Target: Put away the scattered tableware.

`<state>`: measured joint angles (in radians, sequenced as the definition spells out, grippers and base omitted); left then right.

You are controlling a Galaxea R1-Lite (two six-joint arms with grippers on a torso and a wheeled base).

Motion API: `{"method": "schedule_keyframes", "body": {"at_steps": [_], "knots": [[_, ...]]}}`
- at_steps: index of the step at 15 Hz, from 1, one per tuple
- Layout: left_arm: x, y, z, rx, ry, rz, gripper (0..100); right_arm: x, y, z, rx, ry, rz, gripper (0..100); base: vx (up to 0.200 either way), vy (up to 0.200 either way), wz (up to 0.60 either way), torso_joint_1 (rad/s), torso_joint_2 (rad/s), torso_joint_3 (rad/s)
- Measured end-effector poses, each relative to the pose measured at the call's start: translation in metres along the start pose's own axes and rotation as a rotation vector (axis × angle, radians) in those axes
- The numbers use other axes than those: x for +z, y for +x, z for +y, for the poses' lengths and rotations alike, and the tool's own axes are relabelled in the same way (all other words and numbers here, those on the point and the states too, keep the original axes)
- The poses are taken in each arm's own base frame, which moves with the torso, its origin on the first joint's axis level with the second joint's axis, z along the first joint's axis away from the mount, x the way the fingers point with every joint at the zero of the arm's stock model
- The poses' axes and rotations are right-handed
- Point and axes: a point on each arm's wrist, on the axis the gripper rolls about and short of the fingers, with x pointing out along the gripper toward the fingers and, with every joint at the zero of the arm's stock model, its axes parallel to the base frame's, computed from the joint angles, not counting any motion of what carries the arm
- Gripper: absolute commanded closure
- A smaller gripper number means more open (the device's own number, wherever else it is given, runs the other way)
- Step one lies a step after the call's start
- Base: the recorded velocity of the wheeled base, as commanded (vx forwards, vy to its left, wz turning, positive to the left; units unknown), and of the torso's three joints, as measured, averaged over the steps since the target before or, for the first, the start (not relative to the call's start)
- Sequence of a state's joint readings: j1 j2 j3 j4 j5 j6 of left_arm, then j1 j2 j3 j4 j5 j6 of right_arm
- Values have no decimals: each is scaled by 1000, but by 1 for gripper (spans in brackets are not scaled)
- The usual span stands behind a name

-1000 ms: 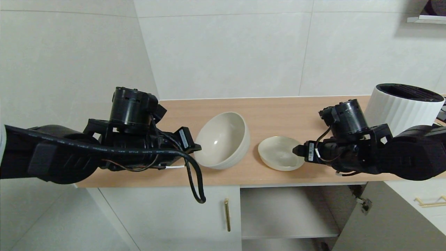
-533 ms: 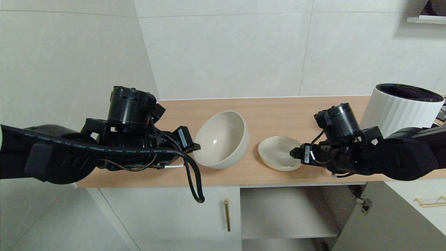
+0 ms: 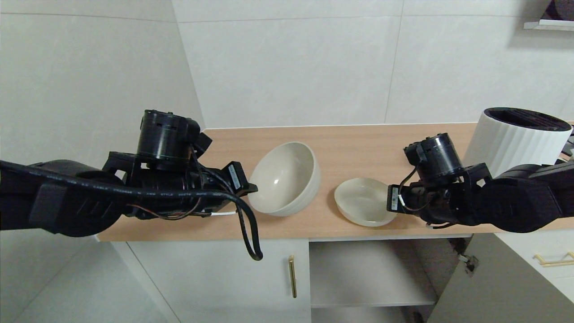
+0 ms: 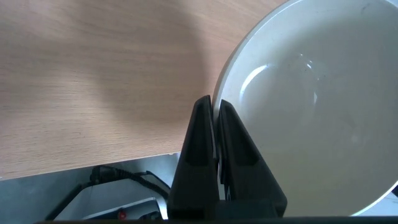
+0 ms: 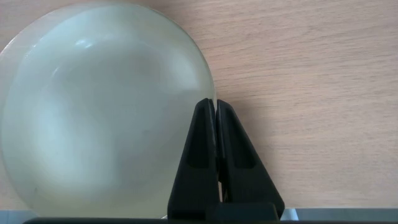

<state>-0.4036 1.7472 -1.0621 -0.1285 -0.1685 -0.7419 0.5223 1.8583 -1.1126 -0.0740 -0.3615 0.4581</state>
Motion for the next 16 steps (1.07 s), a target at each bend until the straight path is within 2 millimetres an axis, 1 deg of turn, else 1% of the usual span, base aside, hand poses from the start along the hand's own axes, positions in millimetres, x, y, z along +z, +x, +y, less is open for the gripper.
{"method": "schedule_keyframes", "body": {"at_steps": [5, 7, 12, 16], "knots": [[0, 0, 0, 1, 0, 1, 100, 1, -2, 0, 3, 2, -5, 100, 0, 0, 0, 0, 0, 0], [-1, -3, 1, 1, 1, 2, 100, 2, -6, -1, 9, 3, -6, 100, 0, 0, 0, 0, 0, 0], [-9, -21, 4, 0, 37, 1, 100, 5, -30, -9, 67, 8, -11, 100, 0, 0, 0, 0, 0, 0], [-20, -47, 9, 23, 99, 30, 100, 2, -61, -23, 145, 5, 11, 100, 0, 0, 0, 0, 0, 0]]}}
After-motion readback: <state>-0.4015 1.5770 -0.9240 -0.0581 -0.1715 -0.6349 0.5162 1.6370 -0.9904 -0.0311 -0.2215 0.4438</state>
